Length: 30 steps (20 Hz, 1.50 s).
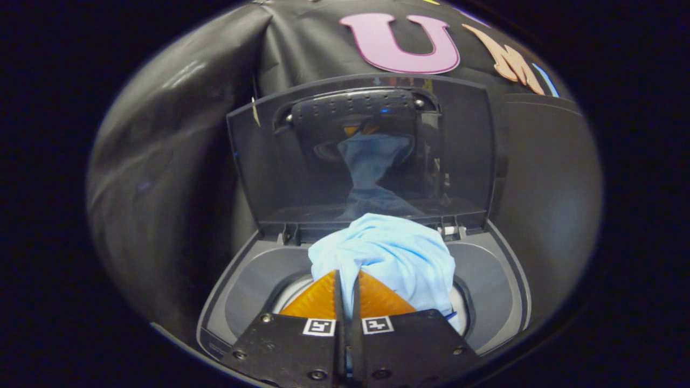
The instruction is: Put the clothes into the washing machine and then close the washing machine lid.
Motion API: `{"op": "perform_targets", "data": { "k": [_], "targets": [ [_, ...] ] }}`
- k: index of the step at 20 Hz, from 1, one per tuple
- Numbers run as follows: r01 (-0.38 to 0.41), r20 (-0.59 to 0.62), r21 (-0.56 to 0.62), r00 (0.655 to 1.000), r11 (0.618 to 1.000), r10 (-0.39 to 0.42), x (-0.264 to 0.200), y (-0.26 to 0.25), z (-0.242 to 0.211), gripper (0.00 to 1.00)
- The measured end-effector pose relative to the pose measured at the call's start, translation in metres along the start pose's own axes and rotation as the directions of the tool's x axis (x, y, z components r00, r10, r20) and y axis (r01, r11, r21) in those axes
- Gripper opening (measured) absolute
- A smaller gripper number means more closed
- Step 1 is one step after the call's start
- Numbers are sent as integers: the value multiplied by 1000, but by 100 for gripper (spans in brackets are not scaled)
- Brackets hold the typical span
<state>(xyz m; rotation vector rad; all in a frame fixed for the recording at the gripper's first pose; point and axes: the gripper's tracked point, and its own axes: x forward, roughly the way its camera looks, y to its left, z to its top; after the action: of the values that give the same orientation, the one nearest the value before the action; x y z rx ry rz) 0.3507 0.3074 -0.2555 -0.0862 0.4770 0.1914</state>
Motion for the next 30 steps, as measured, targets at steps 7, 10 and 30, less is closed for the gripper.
{"op": "perform_targets", "data": {
  "k": [7, 10, 30],
  "targets": [
    [32, -21, -33, 999, 999, -32, 5, -1, -8, 12],
    [55, -10, -73, 998, 996, -56, -1, -4, -2, 28],
    [132, 250, 6, 960, 991, -130, -29, -28, 199, 97]
  ]
}}
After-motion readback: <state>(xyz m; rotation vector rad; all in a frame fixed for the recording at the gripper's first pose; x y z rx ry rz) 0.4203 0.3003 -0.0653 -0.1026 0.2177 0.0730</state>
